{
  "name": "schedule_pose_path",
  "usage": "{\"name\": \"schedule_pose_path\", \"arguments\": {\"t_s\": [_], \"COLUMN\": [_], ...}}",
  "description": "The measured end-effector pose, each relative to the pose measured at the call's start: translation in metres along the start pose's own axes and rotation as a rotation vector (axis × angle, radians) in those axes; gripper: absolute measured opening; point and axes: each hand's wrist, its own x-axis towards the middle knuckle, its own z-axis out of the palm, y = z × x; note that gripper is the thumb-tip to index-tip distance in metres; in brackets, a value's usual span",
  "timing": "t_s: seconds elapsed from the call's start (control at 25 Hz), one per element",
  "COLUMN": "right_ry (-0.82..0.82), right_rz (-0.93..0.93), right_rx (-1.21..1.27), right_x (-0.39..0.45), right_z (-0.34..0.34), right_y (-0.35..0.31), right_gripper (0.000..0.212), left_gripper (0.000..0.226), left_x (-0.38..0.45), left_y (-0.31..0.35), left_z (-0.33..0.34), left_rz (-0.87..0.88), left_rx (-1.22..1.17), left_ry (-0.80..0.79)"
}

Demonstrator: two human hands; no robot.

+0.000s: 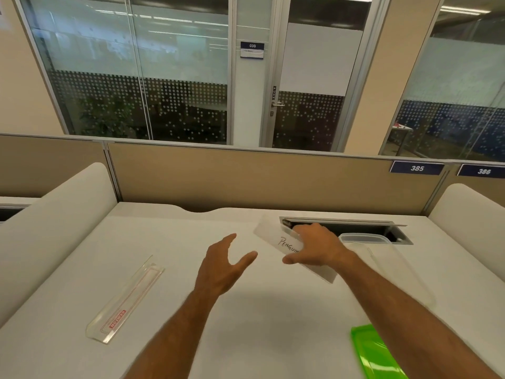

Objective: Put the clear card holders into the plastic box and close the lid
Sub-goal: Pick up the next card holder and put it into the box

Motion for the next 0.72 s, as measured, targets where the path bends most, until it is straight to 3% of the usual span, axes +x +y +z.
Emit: {"name": "schedule_pose_path", "arguments": {"t_s": [0.2, 0.44, 0.72], "right_ry": [0.136, 0.186, 0.081], "right_rz": [0.338, 0.651, 0.763], "right_rx": [0.036, 0.128, 0.120], "right_x": [-0.003, -0.017, -0.015], "right_z": [-0.002, 0.013, 0.047], "right_y": [0.086, 0.166, 0.183], "right_gripper": [0.060, 0.074, 0.072], "left_gripper": [0.094, 0.107, 0.106], "left_x": [0.002, 0.002, 0.000], "left_y": [-0.057, -0.100, -0.113], "left_z": [0.037, 0.076, 0.096], "left_rz": [0.005, -0.053, 0.029], "left_rx": [0.479, 0.635, 0.727], "left_ry": [-0.141, -0.255, -0.140]}}
